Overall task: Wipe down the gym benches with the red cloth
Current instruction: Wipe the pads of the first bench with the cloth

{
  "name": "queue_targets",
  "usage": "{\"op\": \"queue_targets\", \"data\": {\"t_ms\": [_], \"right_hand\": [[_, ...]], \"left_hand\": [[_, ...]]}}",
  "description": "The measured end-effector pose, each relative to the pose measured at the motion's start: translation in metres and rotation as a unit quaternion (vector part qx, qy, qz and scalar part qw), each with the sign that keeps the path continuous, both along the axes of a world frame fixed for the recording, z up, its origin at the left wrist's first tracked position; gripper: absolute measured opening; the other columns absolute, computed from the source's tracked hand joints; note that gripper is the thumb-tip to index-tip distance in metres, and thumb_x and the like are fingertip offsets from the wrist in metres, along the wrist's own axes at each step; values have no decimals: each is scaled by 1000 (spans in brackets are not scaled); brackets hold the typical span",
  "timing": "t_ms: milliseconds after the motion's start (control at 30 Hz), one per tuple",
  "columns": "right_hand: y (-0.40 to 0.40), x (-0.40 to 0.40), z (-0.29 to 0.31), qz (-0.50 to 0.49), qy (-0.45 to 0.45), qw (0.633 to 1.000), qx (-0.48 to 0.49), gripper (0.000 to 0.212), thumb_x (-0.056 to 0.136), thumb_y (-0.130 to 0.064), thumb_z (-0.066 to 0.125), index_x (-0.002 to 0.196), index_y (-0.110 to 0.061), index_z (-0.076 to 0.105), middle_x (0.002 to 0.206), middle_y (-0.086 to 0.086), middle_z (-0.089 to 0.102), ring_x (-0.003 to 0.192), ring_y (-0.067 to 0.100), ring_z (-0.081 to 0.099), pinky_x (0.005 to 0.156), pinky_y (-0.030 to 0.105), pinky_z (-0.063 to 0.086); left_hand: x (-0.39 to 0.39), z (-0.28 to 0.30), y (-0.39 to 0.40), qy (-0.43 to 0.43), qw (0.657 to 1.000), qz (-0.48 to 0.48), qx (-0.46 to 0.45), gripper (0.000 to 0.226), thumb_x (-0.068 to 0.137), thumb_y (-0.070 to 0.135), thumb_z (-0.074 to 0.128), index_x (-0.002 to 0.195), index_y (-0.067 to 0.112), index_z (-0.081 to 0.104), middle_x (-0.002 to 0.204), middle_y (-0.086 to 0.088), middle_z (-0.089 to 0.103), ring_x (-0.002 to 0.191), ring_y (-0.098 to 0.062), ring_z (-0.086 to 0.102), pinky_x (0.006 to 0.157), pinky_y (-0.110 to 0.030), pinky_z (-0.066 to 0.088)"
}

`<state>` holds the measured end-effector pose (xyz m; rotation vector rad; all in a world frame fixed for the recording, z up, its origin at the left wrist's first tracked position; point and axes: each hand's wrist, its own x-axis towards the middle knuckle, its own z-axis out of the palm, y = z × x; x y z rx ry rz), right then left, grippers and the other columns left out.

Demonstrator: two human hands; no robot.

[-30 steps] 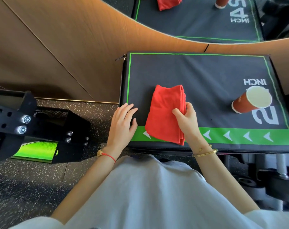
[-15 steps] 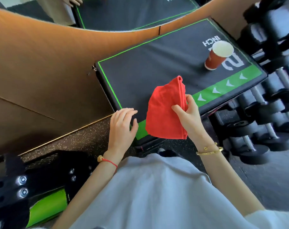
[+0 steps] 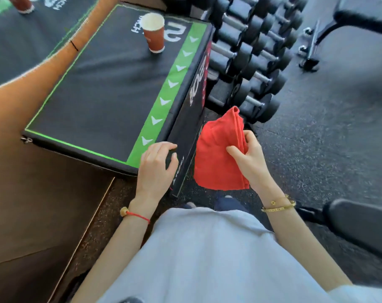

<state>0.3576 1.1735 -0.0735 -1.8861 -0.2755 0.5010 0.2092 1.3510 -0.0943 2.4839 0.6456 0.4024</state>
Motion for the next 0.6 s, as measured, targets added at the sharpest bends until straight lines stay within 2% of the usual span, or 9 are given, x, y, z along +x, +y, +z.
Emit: {"op": "queue_targets", "data": {"t_ms": [100,167,300,467,600], "right_hand": [[-48,-13,-3,-75,-11,997,3,20,83,-5,63,94,-18,52,79,-10,59,63,-9,53,59,10,43],[-82,-22,-6,-120,-13,993,1,20,83,-4,63,95,-15,52,79,-10,58,62,-11,52,57,8,41],[-149,-43,-10,-196,-8,981,1,21,82,-4,64,97,-13,52,80,-9,60,67,-3,54,61,12,42],[-241,-76,-9,-273,15,962,25,23,84,-3,64,102,-13,52,89,-2,63,78,8,59,76,29,48],[-323,-108,-3,-325,12,945,26,24,84,-1,63,103,-10,52,87,-2,63,77,7,59,74,24,48]], "left_hand": [[12,1,-25,10,998,-66,5,21,93,14,57,113,12,65,115,-3,66,111,-23,58,99,-42,45],[20,1,-46,14,994,-108,9,20,93,15,57,112,13,65,114,-2,66,109,-23,58,97,-40,45],[34,3,-96,13,984,-175,15,20,94,17,56,112,15,65,115,-1,66,108,-20,59,97,-38,46],[40,5,-182,6,967,-254,-1,21,94,15,57,112,12,66,114,-2,67,107,-21,60,97,-42,47],[29,4,-260,7,955,-298,-8,21,95,17,56,113,13,65,114,-1,66,107,-21,59,97,-43,47]]}}
